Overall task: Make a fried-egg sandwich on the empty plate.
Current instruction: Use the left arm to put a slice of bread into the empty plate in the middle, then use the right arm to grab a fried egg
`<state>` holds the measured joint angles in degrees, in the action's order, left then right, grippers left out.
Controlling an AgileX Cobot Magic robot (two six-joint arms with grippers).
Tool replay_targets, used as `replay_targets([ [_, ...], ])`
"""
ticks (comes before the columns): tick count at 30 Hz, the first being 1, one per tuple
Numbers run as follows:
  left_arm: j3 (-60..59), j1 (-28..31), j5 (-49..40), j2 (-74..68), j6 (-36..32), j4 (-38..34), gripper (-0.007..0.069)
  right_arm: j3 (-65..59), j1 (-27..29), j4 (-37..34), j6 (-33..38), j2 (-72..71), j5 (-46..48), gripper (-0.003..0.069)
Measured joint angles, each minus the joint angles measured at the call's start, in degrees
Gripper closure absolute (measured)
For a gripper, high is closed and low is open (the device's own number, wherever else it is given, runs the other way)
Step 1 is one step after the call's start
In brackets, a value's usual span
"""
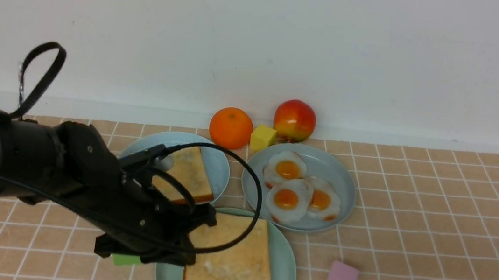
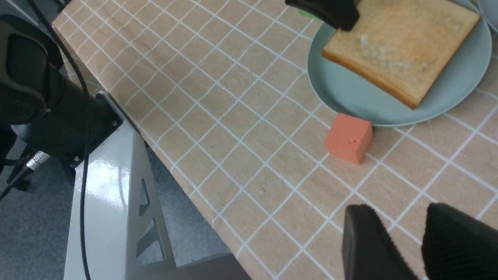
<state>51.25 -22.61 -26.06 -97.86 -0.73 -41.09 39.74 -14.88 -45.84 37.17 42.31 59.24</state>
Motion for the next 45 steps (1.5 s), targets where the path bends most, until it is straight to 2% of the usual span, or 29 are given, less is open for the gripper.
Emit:
replay_targets([
  [8,0.0,0.0,-0.8,-0.7,0.0,-0.2,0.0582,0.0,0.0,-0.1,0.0,0.0,-1.7,0.0419],
  [10,0.0,0.0,-1.4,-0.4,0.0,0.0,0.0545,0.0,0.0,-0.3,0.0,0.0,-3.0,0.0419],
  [14,0.0,0.0,-2.1,0.9,0.0,2.0,0.0406,0.0,0.0,-0.7,-0.7,0.0,-5.7,0.0416],
  [19,2.4,0.0,-5.0,4.6,1.7,8.1,0.0246,0.0,0.0,2.0,-7.5,1.0,-7.0,0.0400],
  [21,5.2,0.0,-8.1,6.4,2.2,11.4,0.0205,0.0,0.0,4.6,-11.5,1.9,-6.2,0.0398],
  [25,10.9,0.0,-16.0,9.3,2.4,15.8,0.0186,0.0,0.0,8.9,-15.0,3.4,-5.8,0.0396],
  [28,14.0,0.0,-22.1,11.8,1.4,17.5,0.0206,0.0,0.0,8.6,-15.7,4.1,-6.8,0.0396],
  [32,14.4,0.0,-23.2,14.8,-1.0,17.0,0.0277,0.0,0.0,5.2,-16.1,5.4,-7.3,0.0396],
  [35,12.6,-0.3,-23.5,19.7,-6.5,12.5,0.0404,0.1,0.0,4.1,-16.2,8.5,-6.8,0.0396],
  [40,6.3,-2.9,-21.4,30.1,-16.6,8.5,0.0577,4.7,0.0,8.1,-16.5,16.7,-5.6,0.0396],
  [42,3.8,-3.8,-19.7,34.0,-18.9,8.4,0.0617,8.4,0.0,10.6,-17.9,21.0,-5.3,0.0396],
  [45,1.0,-4.0,-18.0,37.8,-20.7,8.6,0.0638,14.0,0.0,13.4,-20.6,26.9,-5.2,0.0396],
])
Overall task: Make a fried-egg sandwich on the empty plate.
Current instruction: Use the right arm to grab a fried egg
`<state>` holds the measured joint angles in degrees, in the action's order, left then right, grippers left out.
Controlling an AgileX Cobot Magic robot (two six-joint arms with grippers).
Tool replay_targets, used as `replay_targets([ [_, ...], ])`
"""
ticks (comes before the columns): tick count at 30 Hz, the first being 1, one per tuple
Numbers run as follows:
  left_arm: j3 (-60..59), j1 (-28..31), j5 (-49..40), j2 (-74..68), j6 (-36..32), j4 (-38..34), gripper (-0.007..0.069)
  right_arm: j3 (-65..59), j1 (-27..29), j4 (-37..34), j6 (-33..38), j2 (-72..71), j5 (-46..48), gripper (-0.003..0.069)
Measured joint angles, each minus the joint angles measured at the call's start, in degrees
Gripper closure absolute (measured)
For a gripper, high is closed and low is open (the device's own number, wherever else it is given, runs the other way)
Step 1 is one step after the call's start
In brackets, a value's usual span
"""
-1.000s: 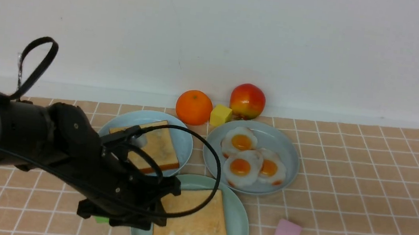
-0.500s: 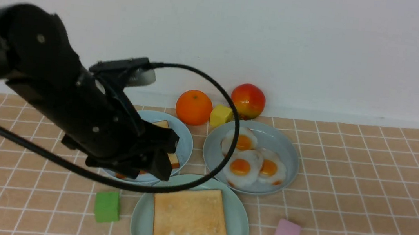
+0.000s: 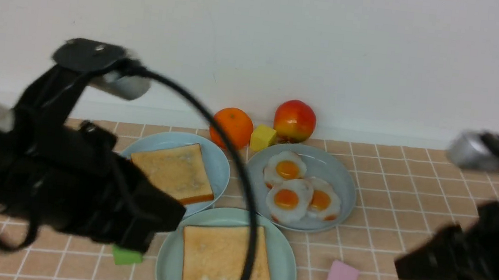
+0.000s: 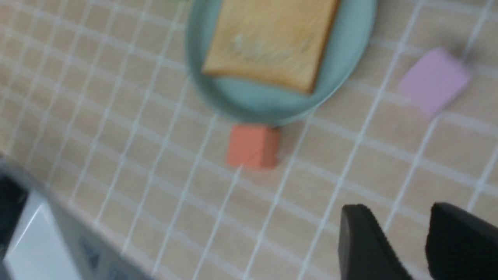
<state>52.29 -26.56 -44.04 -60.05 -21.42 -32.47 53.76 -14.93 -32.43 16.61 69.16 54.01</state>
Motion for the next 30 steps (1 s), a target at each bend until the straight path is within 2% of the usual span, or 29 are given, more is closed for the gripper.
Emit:
replay_targets([
  [3,-4.0,-0.1,2.7,3.9,-0.5,1.5,0.0638,9.5,0.0,4.2,-3.4,9.5,-0.2,0.0396],
  [7,-7.7,-0.1,4.9,5.7,-0.5,2.2,0.0638,20.4,0.0,5.7,-5.5,20.8,-0.6,0.0388],
  [13,-9.5,-0.1,7.5,5.7,-0.5,2.1,0.0638,37.7,-0.8,8.0,-10.3,39.8,-0.6,0.0317],
  [18,-9.5,-0.1,9.9,5.7,-0.5,2.0,0.0638,47.7,-3.0,12.5,-15.8,49.9,1.3,0.0299],
  [24,-9.5,-0.1,10.0,5.7,-0.5,1.9,0.0638,53.9,-3.4,15.4,-21.5,56.9,2.5,0.0298],
  [30,-9.5,-0.1,10.0,5.6,-0.6,1.9,0.0638,54.6,-3.4,15.1,-22.6,59.2,0.8,0.0298],
])
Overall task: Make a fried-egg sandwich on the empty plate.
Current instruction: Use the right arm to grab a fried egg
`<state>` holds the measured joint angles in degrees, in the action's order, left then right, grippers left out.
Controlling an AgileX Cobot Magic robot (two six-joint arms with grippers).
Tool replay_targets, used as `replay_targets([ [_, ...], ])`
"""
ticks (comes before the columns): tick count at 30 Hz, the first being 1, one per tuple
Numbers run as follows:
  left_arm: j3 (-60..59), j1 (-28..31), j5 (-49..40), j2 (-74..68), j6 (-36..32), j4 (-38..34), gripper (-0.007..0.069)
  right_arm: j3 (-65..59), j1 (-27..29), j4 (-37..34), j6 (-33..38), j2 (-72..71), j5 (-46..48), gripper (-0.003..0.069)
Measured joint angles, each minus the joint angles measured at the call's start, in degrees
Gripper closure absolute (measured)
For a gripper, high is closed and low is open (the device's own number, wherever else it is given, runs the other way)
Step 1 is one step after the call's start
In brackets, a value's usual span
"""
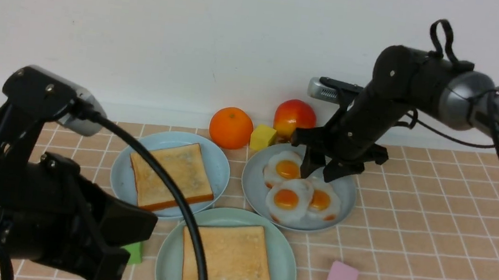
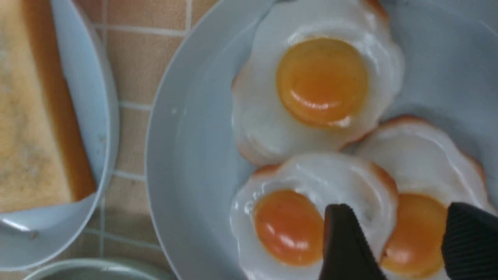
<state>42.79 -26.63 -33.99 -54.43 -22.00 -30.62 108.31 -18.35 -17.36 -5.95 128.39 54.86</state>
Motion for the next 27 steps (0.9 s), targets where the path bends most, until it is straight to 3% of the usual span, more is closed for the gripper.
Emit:
replay_targets([
  [5,-0.9,0.0,0.4,-1.1,0.0,-0.2,0.0636,0.2,0.0,-1.5,0.0,2.2,-1.5,0.0300],
  [9,-1.7,0.0,1.2,-1.6,0.0,-0.4,0.0634,0.4,0.0,-1.6,0.0,3.4,-2.0,0.0346],
  [14,-1.7,0.0,1.3,-1.6,0.0,-0.6,0.0627,0.4,0.0,-1.5,0.0,3.5,-1.7,0.0478],
  [19,-1.7,0.0,1.3,-1.6,0.0,-0.6,0.0624,0.4,0.0,-1.3,0.0,2.6,-1.1,0.0662],
  [27,-1.7,0.0,1.3,-1.6,0.0,-0.6,0.0616,0.4,0.8,-1.3,0.0,-1.0,-0.9,0.0671],
])
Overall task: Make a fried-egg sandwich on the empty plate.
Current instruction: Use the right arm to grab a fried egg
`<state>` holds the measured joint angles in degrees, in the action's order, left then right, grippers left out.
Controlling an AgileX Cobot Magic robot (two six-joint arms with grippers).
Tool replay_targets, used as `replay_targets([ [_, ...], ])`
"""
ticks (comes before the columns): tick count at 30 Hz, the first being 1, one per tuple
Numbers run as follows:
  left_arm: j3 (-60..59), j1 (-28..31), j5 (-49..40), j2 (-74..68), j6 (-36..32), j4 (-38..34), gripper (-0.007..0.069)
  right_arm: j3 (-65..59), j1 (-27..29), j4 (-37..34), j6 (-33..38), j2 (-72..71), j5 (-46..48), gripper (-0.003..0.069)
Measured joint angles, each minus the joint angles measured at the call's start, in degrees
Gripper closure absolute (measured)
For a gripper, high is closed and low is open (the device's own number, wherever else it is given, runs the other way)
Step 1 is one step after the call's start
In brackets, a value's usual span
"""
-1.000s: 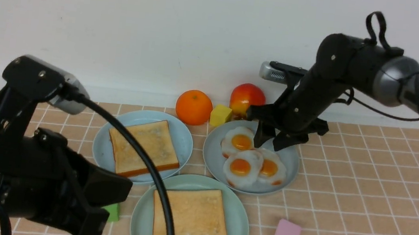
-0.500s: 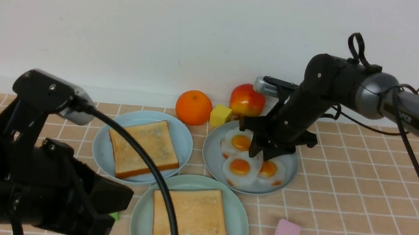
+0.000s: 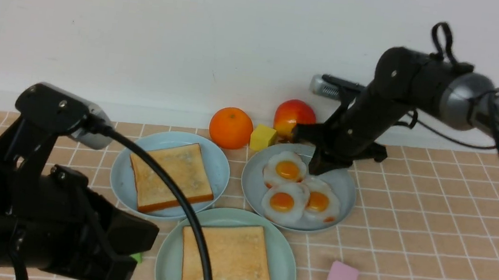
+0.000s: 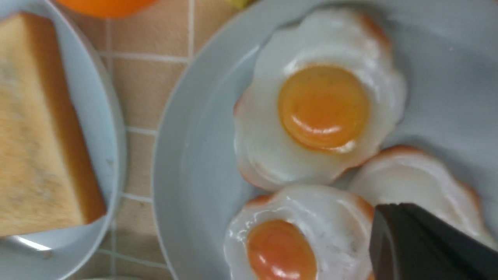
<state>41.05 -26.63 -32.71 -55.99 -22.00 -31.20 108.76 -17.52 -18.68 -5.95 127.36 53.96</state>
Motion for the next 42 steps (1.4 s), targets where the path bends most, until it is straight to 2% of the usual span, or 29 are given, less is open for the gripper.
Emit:
replay_targets([
  [4,0.0,0.0,0.0,0.0,0.0,0.0,0.0611,0.0,0.2,0.2,-1.1,-1.4,2.7,0.0669],
  [8,0.0,0.0,0.0,0.0,0.0,0.0,0.0609,0.0,-2.7,6.8,-6.0,-1.5,5.8,0.0630],
  [9,0.0,0.0,0.0,0.0,0.0,0.0,0.0608,0.0,-3.9,8.9,-10.2,-1.5,6.1,0.0600],
  [12,0.0,0.0,0.0,0.0,0.0,0.0,0.0607,0.0,-6.3,11.4,-16.9,-1.5,6.1,0.0514],
  [14,0.0,0.0,0.0,0.0,0.0,0.0,0.0607,0.0,-6.7,11.4,-18.5,-1.5,5.7,0.0445],
  [17,0.0,0.0,0.0,0.0,0.0,0.0,0.0607,0.0,-6.7,10.7,-19.6,-0.9,5.7,0.0379],
  [20,0.0,0.0,0.0,0.0,0.0,-0.1,0.0607,0.0,-6.6,10.3,-19.9,0.9,6.6,0.0351],
  [24,0.0,0.0,0.0,0.0,0.0,-0.2,0.0606,0.0,-6.6,10.0,-20.5,2.8,7.1,0.0376],
  [31,0.0,0.0,0.0,0.0,0.0,-0.3,0.0601,0.2,-6.6,10.4,-20.9,4.1,7.4,0.0547],
  [32,0.0,0.0,0.0,0.0,0.0,-0.4,0.0599,0.2,-6.6,10.6,-21.0,4.1,7.6,0.0597],
  [38,0.0,0.0,0.0,0.0,0.0,-0.7,0.0596,0.2,-6.6,11.6,-21.0,3.5,7.9,0.0607],
  [42,0.0,0.0,0.0,0.0,0.0,-0.7,0.0589,0.0,-6.6,12.6,-18.0,1.6,8.4,0.0622],
])
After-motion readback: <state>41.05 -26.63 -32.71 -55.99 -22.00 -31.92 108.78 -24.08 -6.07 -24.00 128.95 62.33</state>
